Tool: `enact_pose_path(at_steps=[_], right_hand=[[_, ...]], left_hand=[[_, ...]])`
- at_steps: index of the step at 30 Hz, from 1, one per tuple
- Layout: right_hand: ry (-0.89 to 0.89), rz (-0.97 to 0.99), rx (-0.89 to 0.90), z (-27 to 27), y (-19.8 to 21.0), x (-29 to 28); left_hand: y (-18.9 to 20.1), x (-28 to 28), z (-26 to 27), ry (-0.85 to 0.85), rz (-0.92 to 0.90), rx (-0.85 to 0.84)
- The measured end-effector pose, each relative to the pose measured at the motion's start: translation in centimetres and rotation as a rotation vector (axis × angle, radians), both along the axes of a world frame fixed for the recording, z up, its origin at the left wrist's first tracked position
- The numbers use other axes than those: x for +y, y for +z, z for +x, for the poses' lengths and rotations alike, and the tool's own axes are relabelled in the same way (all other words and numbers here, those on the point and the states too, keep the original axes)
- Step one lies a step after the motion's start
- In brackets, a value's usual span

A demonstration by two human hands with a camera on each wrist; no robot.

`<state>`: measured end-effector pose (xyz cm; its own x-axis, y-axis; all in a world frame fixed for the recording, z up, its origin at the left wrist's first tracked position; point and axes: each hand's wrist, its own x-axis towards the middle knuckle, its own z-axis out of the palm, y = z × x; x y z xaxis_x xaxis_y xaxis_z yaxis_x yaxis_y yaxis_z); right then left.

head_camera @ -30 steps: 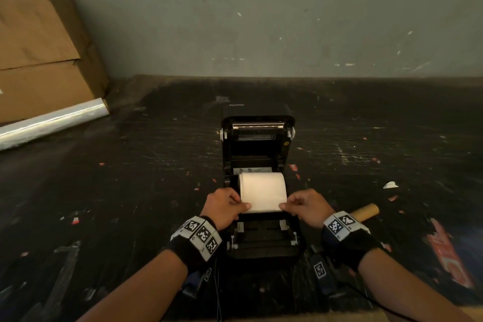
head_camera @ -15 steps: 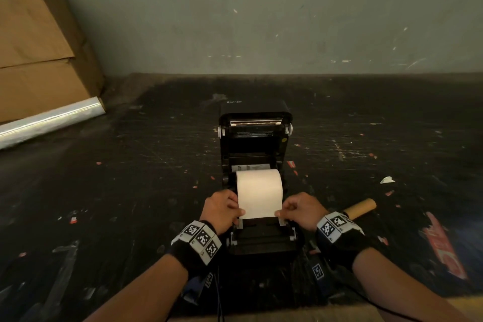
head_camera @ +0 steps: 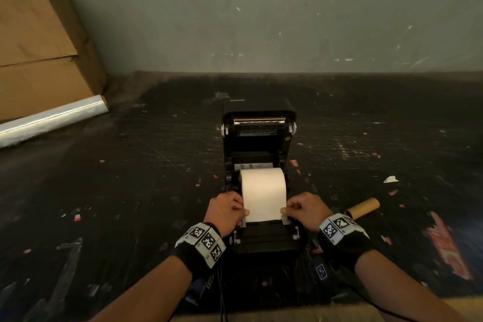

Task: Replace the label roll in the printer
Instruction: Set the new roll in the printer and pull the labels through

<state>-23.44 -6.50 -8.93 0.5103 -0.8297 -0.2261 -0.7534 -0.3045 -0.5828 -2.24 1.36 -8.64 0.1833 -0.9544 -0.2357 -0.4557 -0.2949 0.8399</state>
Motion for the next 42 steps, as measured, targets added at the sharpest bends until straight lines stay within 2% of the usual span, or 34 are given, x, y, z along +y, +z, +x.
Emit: enact_pose_path(at_steps=[9,17,24,29,37,42], right_hand=[[0.008,0.069,0.015,0.1,0.4,-0.6],[0.008,0.109,0.022,0.3,0.5,-0.5],[-0.024,0.220,0.020,0.6,0.8,-1.2],[-0.035,0.186,0.025,0.5,0.7,-0.8],[-0.017,0.242,0.082,0.8,1.4,-1.2],[-0.073,0.241,0.024,0.7,1.2,-1.4]], left_hand=[[0.0,-0.5,0.2,-0.054,0.040,-0.067],[-0.4,-0.4,0.7,0.061,0.024,0.096],[-0.5,-0.6,0.3,0.002,0.014,-0.054],[-0.3,-0.8,0.7,-0.024,0.051,-0.018],[-0.4,-0.8,0.8,-0.044,0.069,-0.008],[-0.1,-1.1,0.9,-0.075,0.092,-0.026]])
